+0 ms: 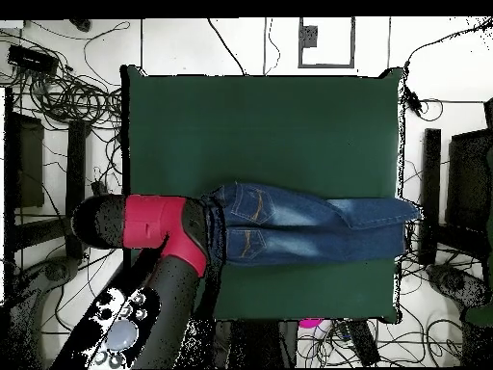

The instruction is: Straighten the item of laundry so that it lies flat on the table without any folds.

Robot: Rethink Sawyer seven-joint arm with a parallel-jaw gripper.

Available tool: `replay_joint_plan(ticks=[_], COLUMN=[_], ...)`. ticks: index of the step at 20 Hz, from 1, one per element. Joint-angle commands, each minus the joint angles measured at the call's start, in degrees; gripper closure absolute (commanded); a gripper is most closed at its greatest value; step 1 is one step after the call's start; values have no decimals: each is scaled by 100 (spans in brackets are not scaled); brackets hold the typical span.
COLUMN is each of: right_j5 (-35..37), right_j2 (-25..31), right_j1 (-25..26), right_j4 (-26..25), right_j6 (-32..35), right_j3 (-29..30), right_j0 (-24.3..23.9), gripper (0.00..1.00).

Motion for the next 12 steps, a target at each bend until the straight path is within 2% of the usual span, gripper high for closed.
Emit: replay_joint_plan(ticks=[1, 12], right_j5=[484, 598], right_j2=[138, -32], right_j1=[413, 635], right_j4=[791, 1131], right_j6=[2501, 2502], right_j3=[-841, -1047], right_j0=[433, 553], gripper=[100, 100])
